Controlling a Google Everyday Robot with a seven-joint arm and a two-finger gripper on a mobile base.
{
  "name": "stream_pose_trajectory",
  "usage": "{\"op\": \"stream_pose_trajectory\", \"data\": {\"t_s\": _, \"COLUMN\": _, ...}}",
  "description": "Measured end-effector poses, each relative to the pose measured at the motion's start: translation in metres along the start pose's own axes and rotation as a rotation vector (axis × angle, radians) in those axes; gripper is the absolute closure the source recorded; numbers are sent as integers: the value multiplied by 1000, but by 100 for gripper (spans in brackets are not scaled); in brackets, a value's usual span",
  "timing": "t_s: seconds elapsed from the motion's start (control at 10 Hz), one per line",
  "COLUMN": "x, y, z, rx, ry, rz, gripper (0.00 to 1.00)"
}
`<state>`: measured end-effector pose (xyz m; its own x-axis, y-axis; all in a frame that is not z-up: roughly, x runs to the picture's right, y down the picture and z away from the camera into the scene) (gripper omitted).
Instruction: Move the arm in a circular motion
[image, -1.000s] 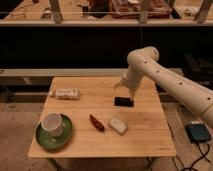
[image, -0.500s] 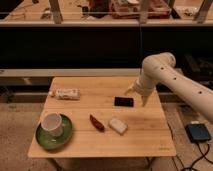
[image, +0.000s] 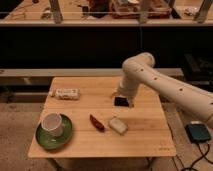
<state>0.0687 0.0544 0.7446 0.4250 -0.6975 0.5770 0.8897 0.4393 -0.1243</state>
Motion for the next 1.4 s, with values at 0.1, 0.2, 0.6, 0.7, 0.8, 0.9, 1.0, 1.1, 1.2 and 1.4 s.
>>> {"op": "stream_pose_trajectory", "data": {"t_s": 0.1, "x": -11, "y": -27, "z": 4, "rx": -10, "ry": -2, "rz": -35, "gripper": 33}}
{"op": "stream_pose_trajectory", "data": {"t_s": 0.2, "x": -17, "y": -49, "z": 5, "rx": -8, "ry": -6, "rz": -45, "gripper": 33}}
{"op": "stream_pose_trajectory", "data": {"t_s": 0.6, "x": -7, "y": -90, "z": 10, "rx": 22, "ry": 11, "rz": -8, "gripper": 33}}
{"op": "stream_pose_trajectory", "data": {"t_s": 0.7, "x": -3, "y": -88, "z": 11, "rx": 28, "ry": 13, "rz": 6, "gripper": 33}}
{"op": "stream_pose_trajectory", "data": {"t_s": 0.8, "x": 8, "y": -80, "z": 10, "rx": 37, "ry": 20, "rz": 34, "gripper": 33}}
{"op": "stream_pose_trajectory", "data": {"t_s": 0.9, "x": 16, "y": -71, "z": 9, "rx": 44, "ry": 23, "rz": 55, "gripper": 33}}
{"op": "stream_pose_trajectory", "data": {"t_s": 1.0, "x": 26, "y": -57, "z": 7, "rx": 52, "ry": 25, "rz": 81, "gripper": 33}}
{"op": "stream_pose_trajectory", "data": {"t_s": 1.1, "x": 40, "y": -34, "z": 3, "rx": 61, "ry": 29, "rz": 115, "gripper": 33}}
{"op": "stream_pose_trajectory", "data": {"t_s": 1.2, "x": 51, "y": -7, "z": 0, "rx": 70, "ry": 31, "rz": 153, "gripper": 33}}
{"op": "stream_pose_trajectory", "data": {"t_s": 1.4, "x": 59, "y": 39, "z": -4, "rx": 78, "ry": 31, "rz": 199, "gripper": 33}}
